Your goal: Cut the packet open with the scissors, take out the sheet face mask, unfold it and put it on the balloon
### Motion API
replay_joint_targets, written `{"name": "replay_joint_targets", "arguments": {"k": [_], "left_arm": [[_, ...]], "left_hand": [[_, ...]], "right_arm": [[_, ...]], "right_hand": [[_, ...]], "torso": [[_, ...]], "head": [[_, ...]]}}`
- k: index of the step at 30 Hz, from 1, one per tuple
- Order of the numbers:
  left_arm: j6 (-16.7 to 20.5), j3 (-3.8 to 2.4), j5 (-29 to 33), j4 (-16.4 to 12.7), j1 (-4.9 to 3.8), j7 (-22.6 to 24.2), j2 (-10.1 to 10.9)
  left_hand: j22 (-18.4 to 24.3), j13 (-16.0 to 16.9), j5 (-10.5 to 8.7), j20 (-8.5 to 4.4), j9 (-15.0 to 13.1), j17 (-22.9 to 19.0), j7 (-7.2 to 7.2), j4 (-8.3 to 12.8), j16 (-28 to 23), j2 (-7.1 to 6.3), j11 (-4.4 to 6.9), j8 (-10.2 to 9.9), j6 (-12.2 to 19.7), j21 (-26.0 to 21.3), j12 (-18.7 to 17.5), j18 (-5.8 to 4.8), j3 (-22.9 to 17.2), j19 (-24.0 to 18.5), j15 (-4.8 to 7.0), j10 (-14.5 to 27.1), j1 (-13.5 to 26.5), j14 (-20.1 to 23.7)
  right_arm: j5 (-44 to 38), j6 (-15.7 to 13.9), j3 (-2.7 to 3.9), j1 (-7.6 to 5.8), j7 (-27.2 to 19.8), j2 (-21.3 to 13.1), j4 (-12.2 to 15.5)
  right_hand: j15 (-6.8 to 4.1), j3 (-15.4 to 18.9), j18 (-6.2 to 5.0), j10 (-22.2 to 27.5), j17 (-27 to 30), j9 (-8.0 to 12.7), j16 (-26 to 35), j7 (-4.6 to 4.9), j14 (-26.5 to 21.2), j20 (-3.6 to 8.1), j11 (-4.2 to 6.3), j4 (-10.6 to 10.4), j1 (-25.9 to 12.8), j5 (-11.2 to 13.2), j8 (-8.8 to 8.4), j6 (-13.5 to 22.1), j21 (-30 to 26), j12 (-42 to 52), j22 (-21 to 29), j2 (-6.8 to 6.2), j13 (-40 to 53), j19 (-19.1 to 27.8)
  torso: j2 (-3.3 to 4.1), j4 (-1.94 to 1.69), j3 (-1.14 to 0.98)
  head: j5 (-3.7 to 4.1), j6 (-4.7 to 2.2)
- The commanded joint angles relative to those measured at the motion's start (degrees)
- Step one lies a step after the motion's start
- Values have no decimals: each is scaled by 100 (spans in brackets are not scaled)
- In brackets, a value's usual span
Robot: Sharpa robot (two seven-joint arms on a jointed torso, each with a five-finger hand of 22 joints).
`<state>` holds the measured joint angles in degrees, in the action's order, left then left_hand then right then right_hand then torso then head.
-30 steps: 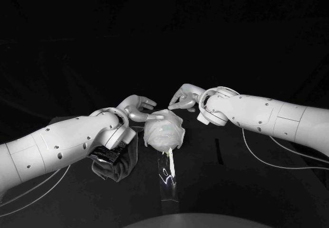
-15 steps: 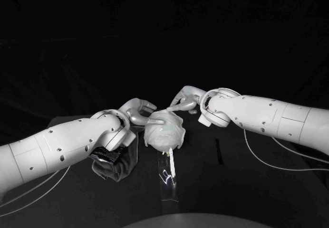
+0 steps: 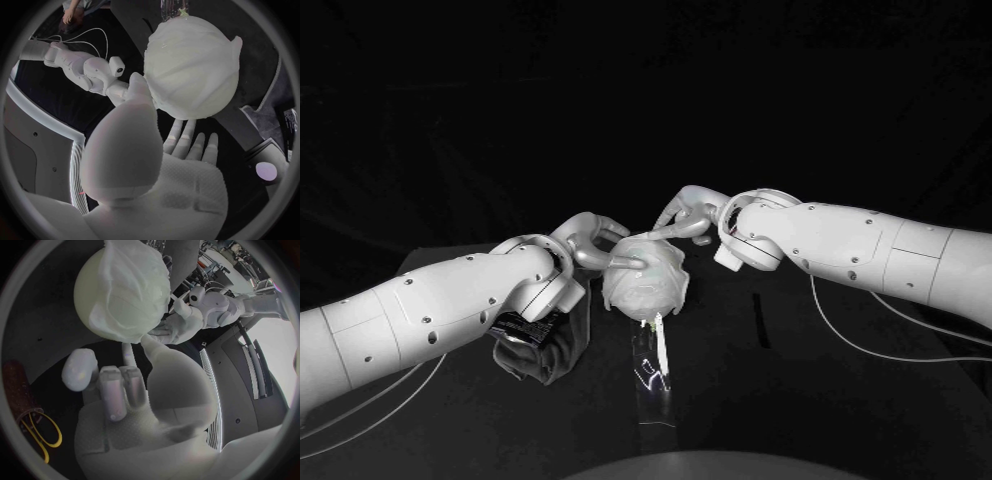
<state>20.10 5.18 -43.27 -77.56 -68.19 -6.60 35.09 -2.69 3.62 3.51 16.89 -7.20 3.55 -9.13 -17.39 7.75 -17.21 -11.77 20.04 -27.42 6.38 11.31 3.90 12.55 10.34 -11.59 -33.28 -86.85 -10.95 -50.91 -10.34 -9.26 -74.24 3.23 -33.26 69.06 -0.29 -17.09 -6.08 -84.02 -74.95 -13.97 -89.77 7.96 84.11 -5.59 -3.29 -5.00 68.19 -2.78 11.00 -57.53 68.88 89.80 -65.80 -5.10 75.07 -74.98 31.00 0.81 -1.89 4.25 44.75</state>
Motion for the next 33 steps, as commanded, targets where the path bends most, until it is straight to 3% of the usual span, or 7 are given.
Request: {"name": "replay_joint_targets", "arguments": {"k": [1,8,14,19,33], "left_arm": [[-106,-3,-60,-5,2,-4,-16],[-109,-2,-59,6,7,-10,-6],[-115,-2,-56,8,9,-12,0],[-117,-2,-55,5,10,-15,4],[-113,-1,-27,1,10,-13,8]], "left_hand": [[5,4,-26,8,-4,-5,-464,9,-32,-11,6,4,14,-38,-18,-55,-17,-28,6,0,-45,23],[7,10,-27,7,-17,-3,-458,9,-34,5,13,31,-27,-40,-4,-53,-45,-26,17,-39,-102,11],[6,12,-27,7,-21,-2,-456,9,-34,13,14,40,-42,-38,1,-53,-57,-21,19,-53,-116,5],[7,13,-27,7,-25,-2,-455,9,-35,20,16,49,-56,-39,4,-52,-68,-20,19,-61,-126,2],[6,15,-28,7,-32,-5,-450,9,-44,31,21,62,-77,-37,9,-51,-85,-13,21,-77,-145,9]], "right_arm": [[17,119,2,-1,-52,4,13],[-66,-271,0,3,-178,-60,144],[-90,-791,0,6,-348,-113,266],[-92,-997,0,8,-418,-144,347],[-294,-941,-3,34,-330,-253,649]], "right_hand": [[27,26,39,-598,-1505,-6,-23,22,589,-38,-38,-7,76,2,-36,-15,36,20,-13,14,1493,20],[-42,-163,83,-598,-1505,-85,-23,-100,589,-5,64,278,628,0,116,-316,273,20,-291,96,1493,-118],[-245,-440,131,-598,-1505,-295,-23,-367,589,166,296,615,1027,6,471,-768,495,20,-547,195,1493,-273],[-286,-543,141,-598,-1505,-391,-23,-396,589,221,332,664,1000,-2,580,-777,529,20,-593,198,1493,-292],[-323,-865,151,-598,-1505,-657,-23,-426,589,274,368,784,831,-2,863,-688,549,20,-652,110,1493,-296]], "torso": [[4,-3,0],[3,5,2],[3,3,-3],[4,4,-1],[5,-1,0]], "head": [[-3,5],[-1,5],[0,7],[2,8],[-3,8]]}}
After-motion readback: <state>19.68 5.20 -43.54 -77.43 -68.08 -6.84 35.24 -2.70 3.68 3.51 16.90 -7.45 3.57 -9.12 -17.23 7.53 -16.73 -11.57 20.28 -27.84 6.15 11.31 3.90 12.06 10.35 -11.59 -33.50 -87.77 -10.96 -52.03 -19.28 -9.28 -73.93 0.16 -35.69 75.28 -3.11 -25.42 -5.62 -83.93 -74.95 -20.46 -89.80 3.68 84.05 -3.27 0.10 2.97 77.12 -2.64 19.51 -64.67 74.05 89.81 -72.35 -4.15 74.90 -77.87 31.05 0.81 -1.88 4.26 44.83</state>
